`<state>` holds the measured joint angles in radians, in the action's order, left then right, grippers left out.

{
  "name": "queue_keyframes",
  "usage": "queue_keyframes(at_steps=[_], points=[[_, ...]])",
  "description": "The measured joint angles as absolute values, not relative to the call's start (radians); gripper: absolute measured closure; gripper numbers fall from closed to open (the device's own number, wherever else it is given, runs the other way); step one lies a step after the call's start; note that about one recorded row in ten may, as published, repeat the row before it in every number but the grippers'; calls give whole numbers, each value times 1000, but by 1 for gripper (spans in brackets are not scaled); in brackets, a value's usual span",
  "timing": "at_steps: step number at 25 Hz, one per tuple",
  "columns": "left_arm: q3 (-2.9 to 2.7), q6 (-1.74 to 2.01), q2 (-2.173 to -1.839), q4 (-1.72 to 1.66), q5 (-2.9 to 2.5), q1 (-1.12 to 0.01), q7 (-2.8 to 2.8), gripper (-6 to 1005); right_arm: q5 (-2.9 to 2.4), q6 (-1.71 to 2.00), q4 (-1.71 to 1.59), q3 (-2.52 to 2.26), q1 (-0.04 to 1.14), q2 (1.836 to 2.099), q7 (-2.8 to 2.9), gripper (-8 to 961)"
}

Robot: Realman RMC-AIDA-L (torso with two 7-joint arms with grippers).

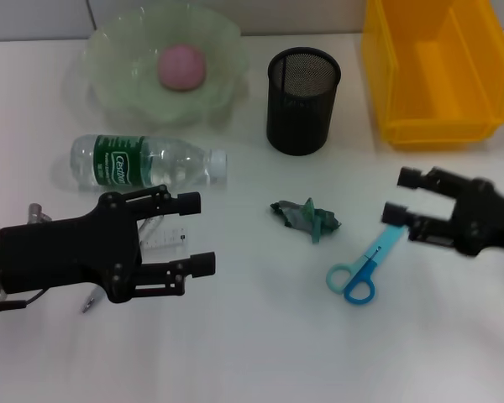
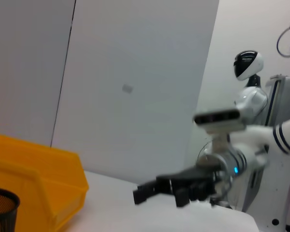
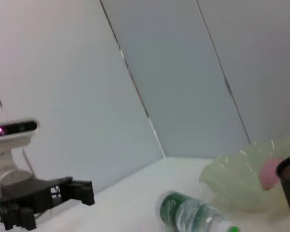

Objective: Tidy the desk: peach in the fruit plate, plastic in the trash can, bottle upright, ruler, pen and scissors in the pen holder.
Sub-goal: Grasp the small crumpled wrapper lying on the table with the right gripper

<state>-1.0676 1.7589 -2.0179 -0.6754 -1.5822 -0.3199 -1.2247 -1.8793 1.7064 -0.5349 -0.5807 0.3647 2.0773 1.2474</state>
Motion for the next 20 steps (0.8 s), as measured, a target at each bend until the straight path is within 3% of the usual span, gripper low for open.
queue_keyframes(at_steps=[8, 20], points=[[-1067, 1729, -2033, -674, -1583, -323, -1218, 199, -2034, 1696, -883, -720, 512, 2053, 1767, 157], [-1066, 1713, -2037, -664, -1584, -322, -1217, 199, -2411, 1598, -1017, -1010, 778, 2065, 2265, 157]])
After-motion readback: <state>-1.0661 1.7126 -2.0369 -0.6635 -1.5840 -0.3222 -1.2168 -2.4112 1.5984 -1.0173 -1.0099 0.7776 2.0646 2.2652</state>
